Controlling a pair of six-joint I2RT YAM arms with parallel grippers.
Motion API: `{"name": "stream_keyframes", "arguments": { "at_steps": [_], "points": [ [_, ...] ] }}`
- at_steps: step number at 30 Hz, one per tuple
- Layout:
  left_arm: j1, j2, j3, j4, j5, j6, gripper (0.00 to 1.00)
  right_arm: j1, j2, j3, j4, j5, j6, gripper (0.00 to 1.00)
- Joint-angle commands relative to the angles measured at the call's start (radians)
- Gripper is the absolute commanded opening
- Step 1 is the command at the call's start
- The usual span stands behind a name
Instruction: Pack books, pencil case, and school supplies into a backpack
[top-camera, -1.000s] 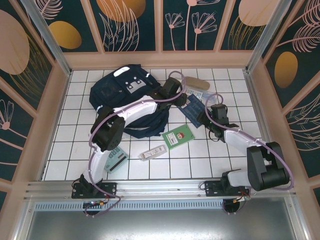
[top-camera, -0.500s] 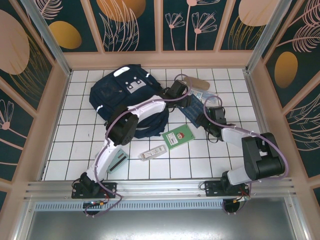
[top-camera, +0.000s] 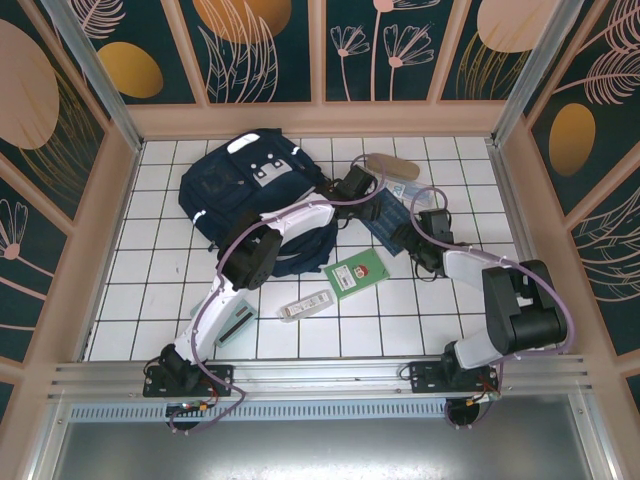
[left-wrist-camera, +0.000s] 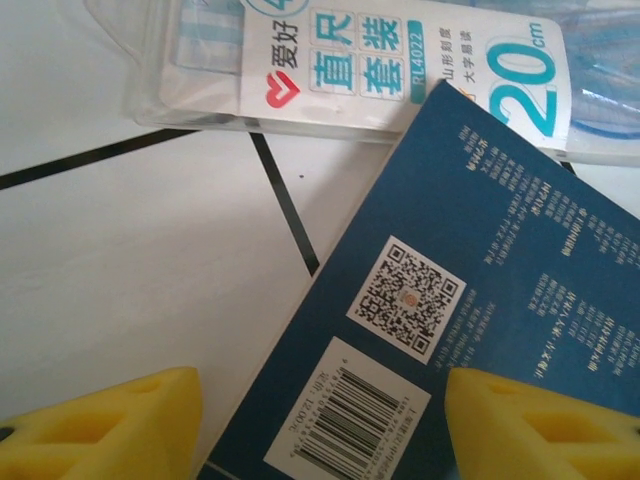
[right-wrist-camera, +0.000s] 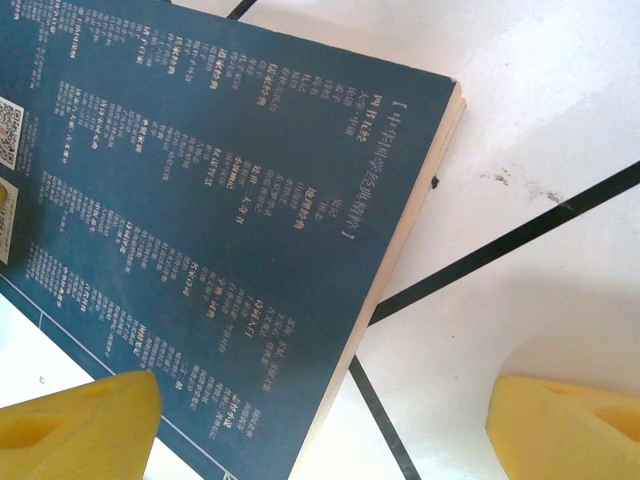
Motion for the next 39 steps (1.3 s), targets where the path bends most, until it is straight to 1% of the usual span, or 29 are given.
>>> {"name": "stream_keyframes", "arguments": {
  "at_steps": [1,5,10,13,20,22,26,28,30,33,37,39],
  "points": [
    [0.005,0.012,-0.008,0.002,0.076,-0.006,0.65,-0.026,0.114,0.020,0.146,-0.052,-0.003,0.88],
    [0.003,0.009,-0.036,0.027,0.173,-0.031,0.62,-0.038,0.154,0.075,0.144,-0.072,-0.010,0.88],
    [-0.003,-0.063,-0.151,0.091,0.233,-0.057,0.61,-0.055,0.178,0.145,0.130,-0.081,-0.022,0.88],
    [-0.011,-0.121,-0.249,0.163,0.280,-0.090,0.61,-0.070,0.192,0.191,0.107,-0.072,-0.040,0.88],
    [-0.056,-0.189,-0.370,0.242,0.322,-0.137,0.59,-0.136,0.216,0.253,0.082,-0.087,-0.061,0.87],
    [-0.071,-0.201,-0.395,0.261,0.327,-0.149,0.59,-0.157,0.231,0.268,0.086,-0.108,-0.066,0.87],
    [-0.098,-0.237,-0.436,0.287,0.322,-0.166,0.59,-0.184,0.267,0.300,0.101,-0.145,-0.069,0.86],
    [-0.108,-0.258,-0.451,0.287,0.305,-0.168,0.59,-0.192,0.283,0.328,0.085,-0.134,-0.069,0.86],
    [-0.110,-0.282,-0.473,0.284,0.281,-0.175,0.59,-0.200,0.289,0.352,0.056,-0.096,-0.068,0.86],
    [-0.110,-0.326,-0.509,0.269,0.203,-0.171,0.62,-0.206,0.262,0.354,0.010,-0.010,-0.061,0.87],
    [-0.105,-0.352,-0.478,0.210,0.090,-0.121,0.65,-0.206,0.152,0.281,0.002,0.100,-0.051,0.89],
    [-0.087,-0.337,-0.432,0.192,0.084,-0.110,0.65,-0.204,0.091,0.240,0.002,0.118,-0.048,0.89]
  ]
}}
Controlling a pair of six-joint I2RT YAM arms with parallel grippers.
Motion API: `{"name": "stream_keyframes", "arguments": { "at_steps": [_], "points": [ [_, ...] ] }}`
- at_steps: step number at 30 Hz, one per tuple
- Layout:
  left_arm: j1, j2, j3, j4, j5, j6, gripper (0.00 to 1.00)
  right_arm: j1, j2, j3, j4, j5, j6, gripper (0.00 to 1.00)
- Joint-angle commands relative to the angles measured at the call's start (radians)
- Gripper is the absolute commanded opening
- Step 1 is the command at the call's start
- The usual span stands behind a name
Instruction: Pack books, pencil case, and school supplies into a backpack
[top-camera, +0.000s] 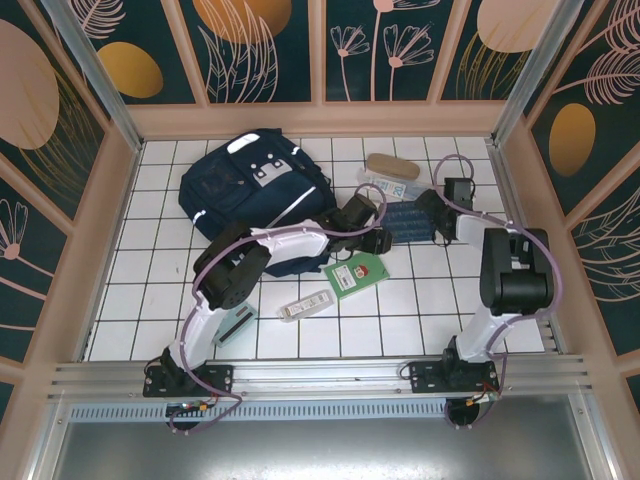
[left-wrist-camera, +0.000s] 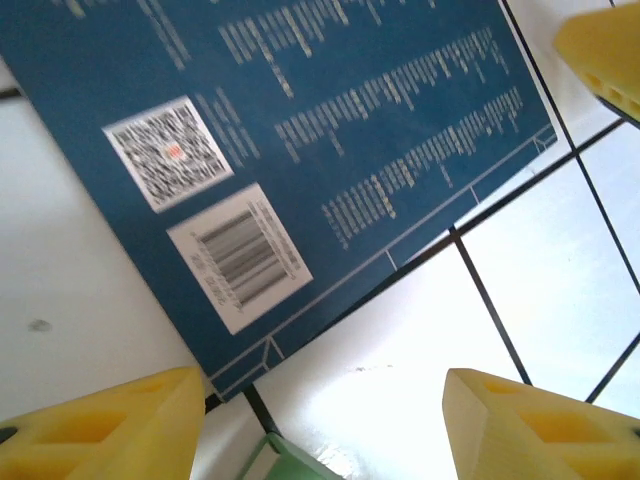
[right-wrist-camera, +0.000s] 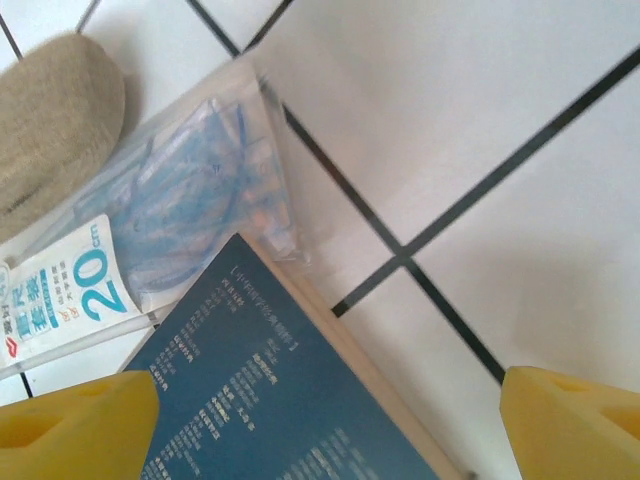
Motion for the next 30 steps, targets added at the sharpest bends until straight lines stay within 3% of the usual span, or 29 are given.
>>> {"name": "stream_keyframes", "arguments": {
  "at_steps": [1,10,18,30],
  "points": [
    [0.042,-0.019,0.079,-0.036,-0.062,0.032,0.65,-0.007,-0.132,-0.069,0.001,0.082,-0.006,0.90],
    [0.123,0.220,0.411,-0.047,0.056,0.039,0.65,0.085,-0.275,-0.283,0.076,-0.021,0.033,0.89],
    [0.141,0.403,0.621,-0.130,0.051,0.034,0.64,0.140,-0.186,-0.280,0.150,-0.061,0.072,0.89],
    [0.137,0.286,0.386,-0.041,0.156,0.007,0.61,0.115,-0.031,-0.124,0.154,-0.046,0.054,0.89]
  ]
}}
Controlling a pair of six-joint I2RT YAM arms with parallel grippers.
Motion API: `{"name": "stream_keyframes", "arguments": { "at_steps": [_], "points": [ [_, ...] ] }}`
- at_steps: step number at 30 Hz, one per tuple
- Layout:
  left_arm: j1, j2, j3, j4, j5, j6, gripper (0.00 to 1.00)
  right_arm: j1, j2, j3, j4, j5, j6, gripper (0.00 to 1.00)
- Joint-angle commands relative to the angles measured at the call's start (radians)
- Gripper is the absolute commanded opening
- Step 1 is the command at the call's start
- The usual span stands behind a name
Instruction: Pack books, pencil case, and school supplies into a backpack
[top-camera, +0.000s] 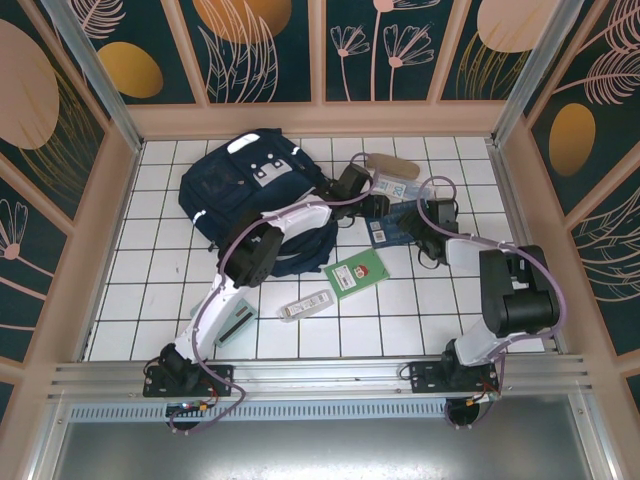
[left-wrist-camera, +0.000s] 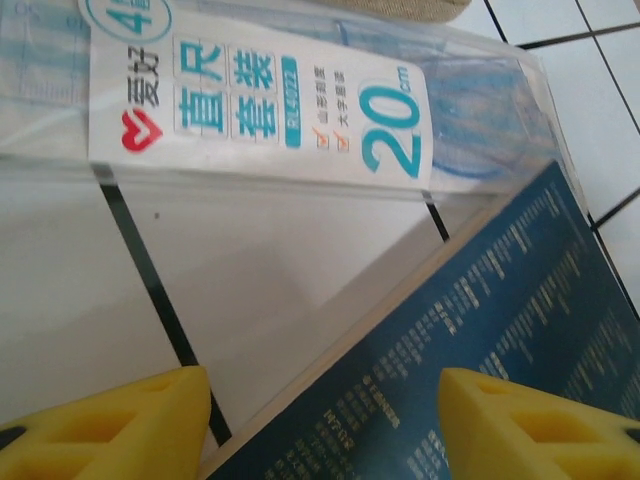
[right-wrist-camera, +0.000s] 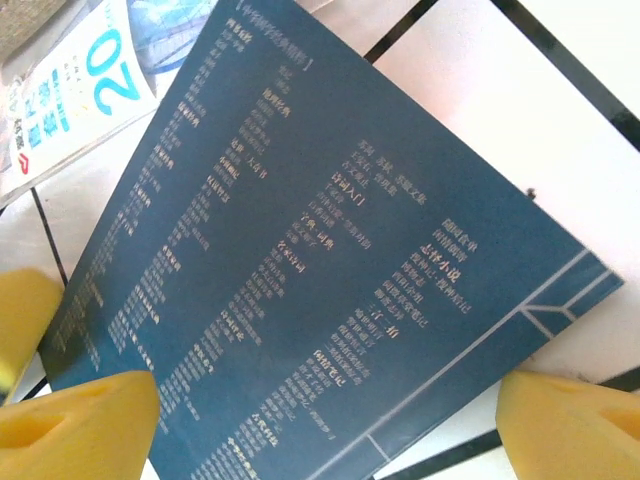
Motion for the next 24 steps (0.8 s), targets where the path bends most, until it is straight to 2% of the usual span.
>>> {"name": "stream_keyframes", "arguments": {
  "at_steps": [1,4,9,15,22,24],
  "points": [
    [-0.007,-0.049,-0.062,-0.010,0.078,-0.026,0.61,-0.022,0.076,0.096,0.058,0.001,-0.019,0.89],
    [-0.024,-0.077,-0.114,0.015,0.111,-0.038,0.60,-0.047,0.097,0.143,0.033,0.002,-0.040,0.89],
    [-0.058,-0.157,-0.227,0.059,0.103,-0.044,0.60,-0.082,0.108,0.164,0.006,-0.014,-0.076,0.89],
    [-0.074,-0.247,-0.336,0.068,0.039,-0.016,0.60,-0.105,0.034,0.091,0.006,0.006,-0.084,0.89],
    [-0.072,-0.147,-0.117,-0.076,-0.131,0.103,0.60,-0.106,-0.047,0.014,-0.019,0.039,-0.092,0.89],
    [-0.069,-0.102,-0.052,-0.091,-0.131,0.116,0.59,-0.105,-0.059,-0.004,-0.014,0.038,-0.091,0.89]
  ]
}}
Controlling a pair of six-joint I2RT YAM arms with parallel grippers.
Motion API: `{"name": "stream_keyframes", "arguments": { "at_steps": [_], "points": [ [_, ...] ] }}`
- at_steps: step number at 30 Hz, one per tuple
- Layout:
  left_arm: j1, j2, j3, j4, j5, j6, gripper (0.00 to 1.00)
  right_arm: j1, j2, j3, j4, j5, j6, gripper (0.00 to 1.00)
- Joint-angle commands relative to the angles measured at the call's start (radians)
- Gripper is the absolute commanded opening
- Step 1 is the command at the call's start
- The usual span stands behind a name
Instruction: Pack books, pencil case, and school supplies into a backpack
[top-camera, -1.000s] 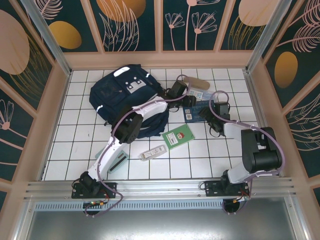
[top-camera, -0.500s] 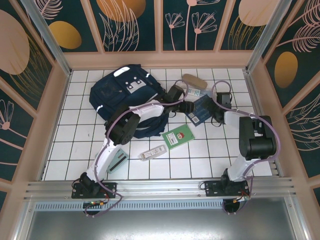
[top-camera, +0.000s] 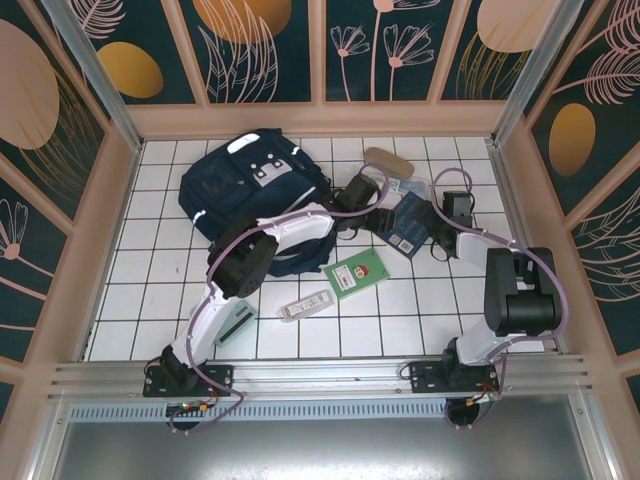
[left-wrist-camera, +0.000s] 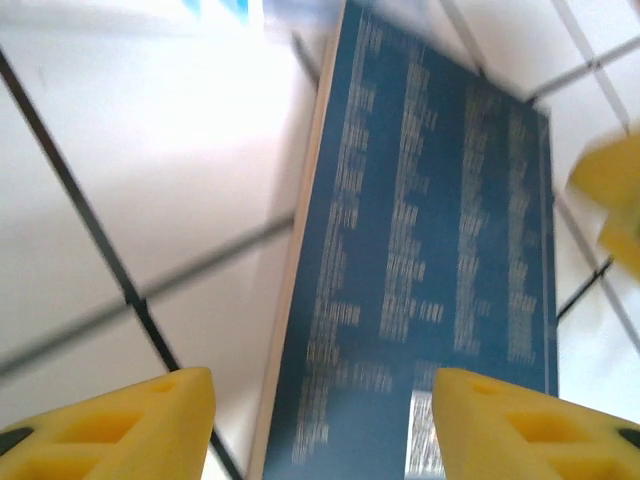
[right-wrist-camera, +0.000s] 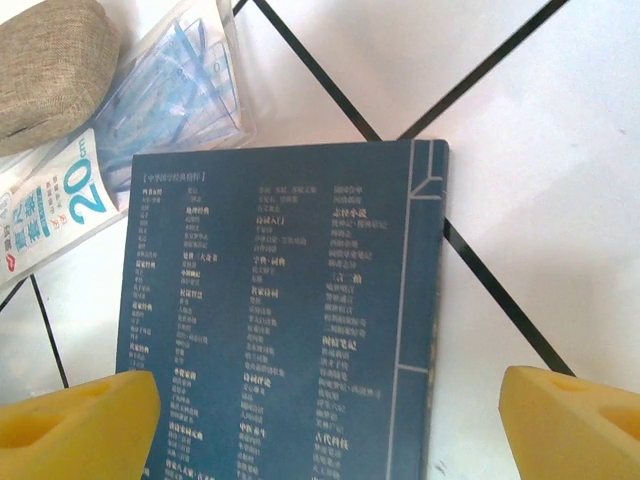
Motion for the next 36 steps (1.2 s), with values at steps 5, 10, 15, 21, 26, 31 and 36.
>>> {"name": "stream_keyframes", "arguments": {
  "at_steps": [5,10,15,21,26,31,36],
  "points": [
    [0.010,0.186,0.257,-0.113,-0.033,0.085,0.41,0.006,-0.015,-0.049,0.018,0.003,-0.013,0.89],
    [0.010,0.217,0.261,-0.116,-0.053,0.098,0.35,0.033,0.015,-0.042,0.042,-0.008,0.002,0.89],
    [0.009,0.211,0.213,-0.104,-0.003,0.087,0.32,0.065,0.050,-0.016,0.045,-0.006,0.010,0.89],
    [0.009,0.168,0.126,-0.050,0.058,0.050,0.24,0.076,0.089,0.001,0.069,-0.049,0.032,0.88],
    [0.008,0.151,0.073,-0.002,0.147,-0.002,0.23,0.077,0.091,-0.002,0.139,-0.149,0.073,0.88],
    [0.010,0.136,0.019,0.044,0.213,-0.041,0.21,0.071,0.039,-0.035,0.271,-0.276,0.131,0.88],
    [0.008,0.128,-0.003,0.068,0.240,-0.058,0.20,0.065,-0.016,-0.068,0.391,-0.367,0.199,0.88]
  ]
}}
